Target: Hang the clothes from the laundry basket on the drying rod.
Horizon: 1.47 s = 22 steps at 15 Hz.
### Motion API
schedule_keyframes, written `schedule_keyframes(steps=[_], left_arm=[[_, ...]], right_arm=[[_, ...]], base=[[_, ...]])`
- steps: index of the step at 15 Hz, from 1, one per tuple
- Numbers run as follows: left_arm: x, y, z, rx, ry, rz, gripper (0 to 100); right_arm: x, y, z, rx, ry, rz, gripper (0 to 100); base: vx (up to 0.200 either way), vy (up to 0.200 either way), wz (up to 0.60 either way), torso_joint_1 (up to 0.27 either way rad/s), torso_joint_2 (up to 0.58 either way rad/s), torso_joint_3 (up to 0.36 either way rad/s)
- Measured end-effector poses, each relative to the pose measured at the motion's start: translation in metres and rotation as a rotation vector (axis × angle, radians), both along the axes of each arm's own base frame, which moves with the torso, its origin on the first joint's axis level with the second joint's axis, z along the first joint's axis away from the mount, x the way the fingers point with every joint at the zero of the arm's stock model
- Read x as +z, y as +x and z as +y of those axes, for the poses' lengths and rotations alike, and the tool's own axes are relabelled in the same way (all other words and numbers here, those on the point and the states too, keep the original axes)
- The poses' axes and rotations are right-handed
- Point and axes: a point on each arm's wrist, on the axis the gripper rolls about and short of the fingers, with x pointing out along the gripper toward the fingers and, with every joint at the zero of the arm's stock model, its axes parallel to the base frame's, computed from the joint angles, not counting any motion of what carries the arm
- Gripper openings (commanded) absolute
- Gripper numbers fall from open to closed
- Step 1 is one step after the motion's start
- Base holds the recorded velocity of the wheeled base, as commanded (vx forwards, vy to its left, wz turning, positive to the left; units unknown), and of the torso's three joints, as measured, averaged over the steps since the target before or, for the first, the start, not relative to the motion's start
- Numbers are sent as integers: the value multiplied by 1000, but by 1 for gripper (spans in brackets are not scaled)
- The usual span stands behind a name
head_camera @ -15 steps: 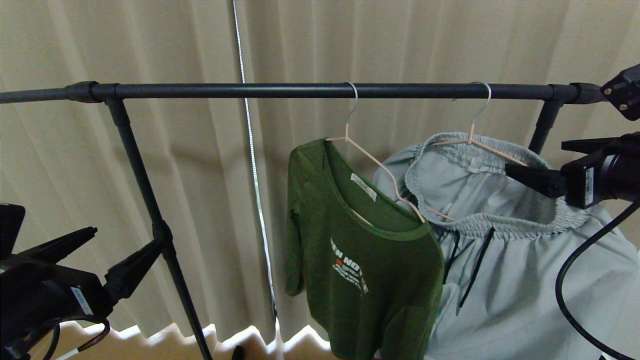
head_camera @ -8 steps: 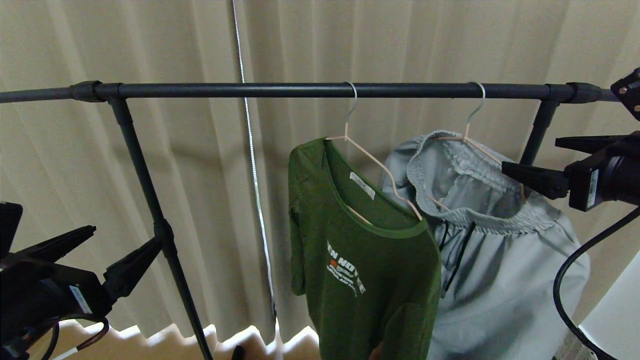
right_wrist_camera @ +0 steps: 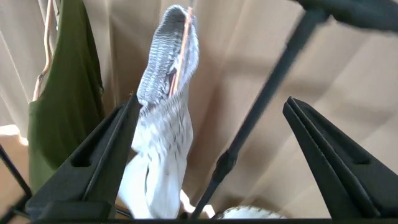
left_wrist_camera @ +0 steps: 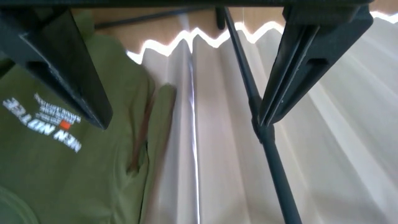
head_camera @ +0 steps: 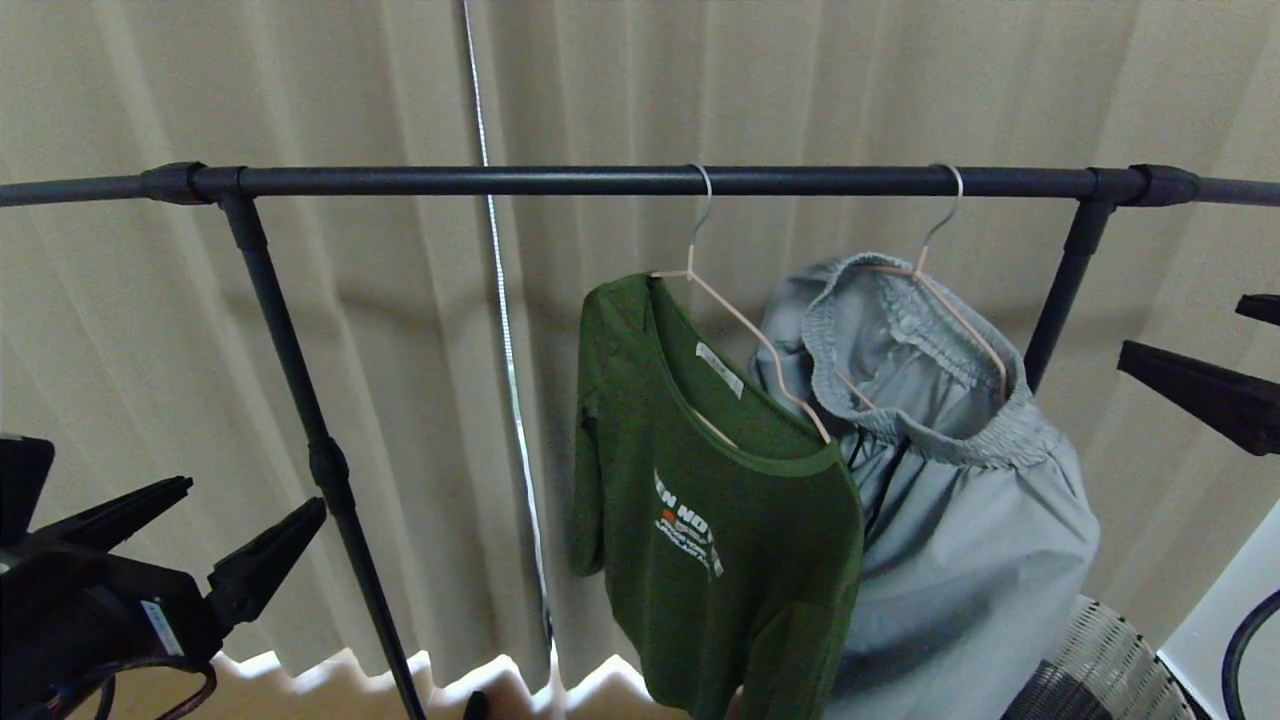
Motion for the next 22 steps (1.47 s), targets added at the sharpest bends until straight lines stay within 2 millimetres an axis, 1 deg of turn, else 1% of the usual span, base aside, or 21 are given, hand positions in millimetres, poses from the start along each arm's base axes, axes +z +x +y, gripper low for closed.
schedule_keyframes(steps=[2,4,6,10,13,15,17,22], left_arm=[[-8,-2,1,1,10,28,100],[-16,-5,3,4,17,53,100],[-22,-9,4,4,27,72,100],[-24,-11,5,6,34,73,100],[-21,-15,9,34,25,46,100],[-20,-23,14,66,17,19,100],[-25,-34,21,115,12,3,100],[-44,-69,38,288,24,72,100]], right_arm=[[-4,-13,-3,-12,55,-1,100],[-13,-24,-6,-22,65,7,100],[-32,-34,-10,-50,58,44,100],[-72,-56,-23,-162,48,112,100],[-93,-72,-26,-190,41,128,100],[-97,-78,-27,-197,29,114,100],[-101,-82,-27,-197,16,117,100],[-111,-95,-27,-191,-26,126,100]], base=[[0,0,0,0,0,0],[0,0,0,0,0,0],[0,0,0,0,0,0],[-200,0,0,6,2,1],[-200,0,0,-4,4,7],[-200,0,0,7,2,2],[-200,0,0,2,2,5],[0,0,0,0,0,0]])
